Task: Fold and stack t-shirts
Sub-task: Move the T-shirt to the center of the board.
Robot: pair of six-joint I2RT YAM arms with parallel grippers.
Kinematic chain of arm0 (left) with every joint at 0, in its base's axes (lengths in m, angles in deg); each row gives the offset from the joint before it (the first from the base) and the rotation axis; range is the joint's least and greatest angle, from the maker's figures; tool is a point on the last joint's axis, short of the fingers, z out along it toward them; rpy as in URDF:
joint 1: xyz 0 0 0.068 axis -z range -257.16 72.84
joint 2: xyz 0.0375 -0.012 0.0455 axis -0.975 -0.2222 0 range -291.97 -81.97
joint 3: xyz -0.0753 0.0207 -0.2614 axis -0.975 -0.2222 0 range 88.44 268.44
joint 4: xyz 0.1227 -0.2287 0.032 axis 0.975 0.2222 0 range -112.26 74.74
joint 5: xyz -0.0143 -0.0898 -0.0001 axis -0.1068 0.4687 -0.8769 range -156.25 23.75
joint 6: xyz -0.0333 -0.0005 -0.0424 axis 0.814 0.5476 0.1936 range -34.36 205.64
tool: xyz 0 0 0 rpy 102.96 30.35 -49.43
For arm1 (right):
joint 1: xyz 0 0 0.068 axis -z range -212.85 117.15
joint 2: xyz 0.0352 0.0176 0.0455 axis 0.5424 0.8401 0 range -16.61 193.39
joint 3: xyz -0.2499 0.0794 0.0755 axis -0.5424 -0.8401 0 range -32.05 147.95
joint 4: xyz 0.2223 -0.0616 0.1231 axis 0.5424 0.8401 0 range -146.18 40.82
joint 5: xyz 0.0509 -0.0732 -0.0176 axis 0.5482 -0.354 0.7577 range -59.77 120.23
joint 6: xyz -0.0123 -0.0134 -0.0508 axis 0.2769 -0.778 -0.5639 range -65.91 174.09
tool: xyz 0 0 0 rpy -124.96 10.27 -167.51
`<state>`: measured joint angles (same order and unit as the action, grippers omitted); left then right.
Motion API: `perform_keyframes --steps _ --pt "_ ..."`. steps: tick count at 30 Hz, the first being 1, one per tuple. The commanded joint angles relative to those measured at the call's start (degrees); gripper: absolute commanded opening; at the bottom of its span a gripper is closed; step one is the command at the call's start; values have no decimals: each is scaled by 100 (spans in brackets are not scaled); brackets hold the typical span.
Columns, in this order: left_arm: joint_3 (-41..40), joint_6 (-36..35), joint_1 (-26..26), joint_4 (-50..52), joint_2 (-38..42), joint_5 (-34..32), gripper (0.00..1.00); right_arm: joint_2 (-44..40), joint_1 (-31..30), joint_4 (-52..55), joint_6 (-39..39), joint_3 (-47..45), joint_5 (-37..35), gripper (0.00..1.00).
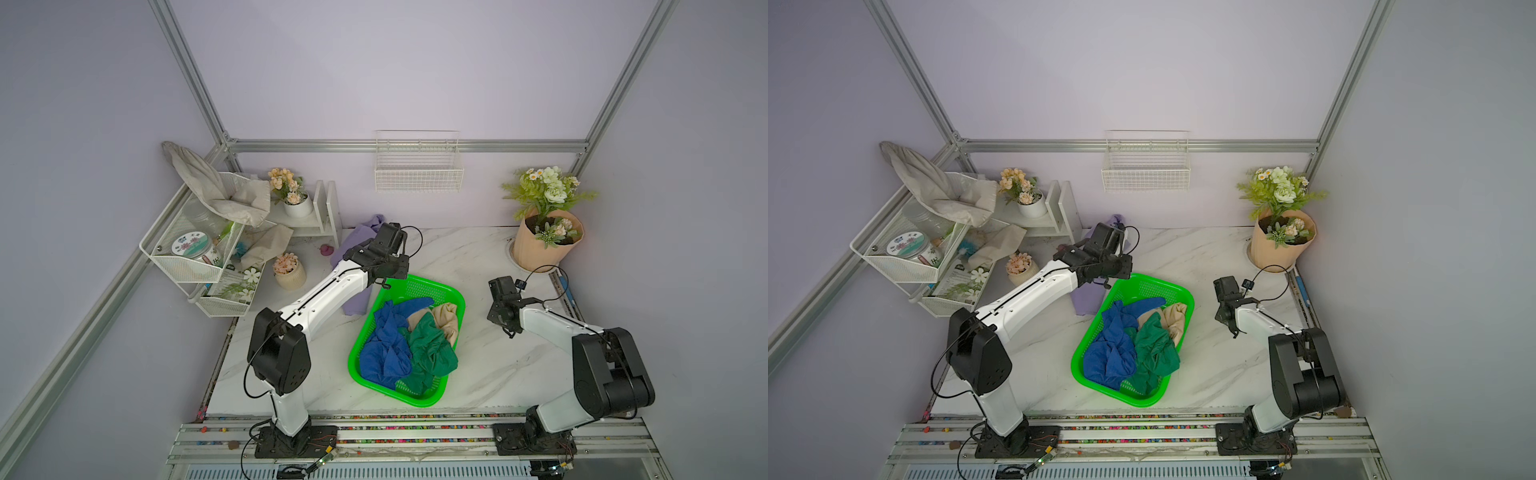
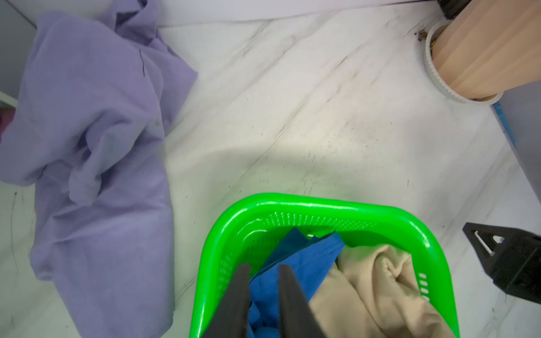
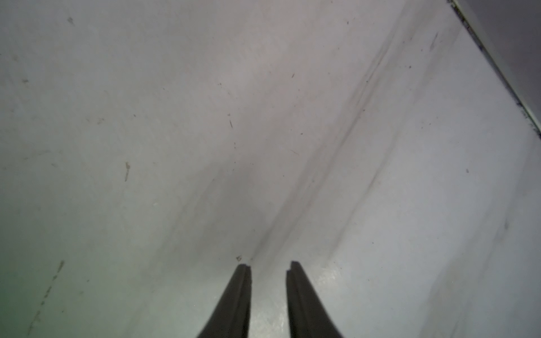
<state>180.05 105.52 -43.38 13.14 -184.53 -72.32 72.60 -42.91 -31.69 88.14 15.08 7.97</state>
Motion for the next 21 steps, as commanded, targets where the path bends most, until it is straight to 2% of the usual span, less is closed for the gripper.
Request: perform_keyframes --steps 1,3,5,8,11,13,16,21 --pt "-739 168 -11 395 -239 -176 0 366 -35 30 -121 308 455 0" --pt "-833 224 -1 508 -240 -317 0 291 -64 226 15 567 825 0" --pt "-905 334 -3 432 -85 -488 0 -339 -227 -50 126 572 1262 0" --pt "-847 398 -10 205 138 -809 0 -1420 -644 -794 37 473 1558 0" --pt "-622 346 -4 60 164 -1060 4 -1929 -856 -1143 90 573 1844 0" --pt "-414 289 -11 84 80 -1153 2 -1854 -895 -1209 99 695 2334 0" --pt "-123 371 -9 307 -123 -1520 0 -1205 -996 -884 47 1043 3283 0" --pt "-27 433 -11 522 -222 -1964 0 -146 -1467 -322 -180 1403 3547 0"
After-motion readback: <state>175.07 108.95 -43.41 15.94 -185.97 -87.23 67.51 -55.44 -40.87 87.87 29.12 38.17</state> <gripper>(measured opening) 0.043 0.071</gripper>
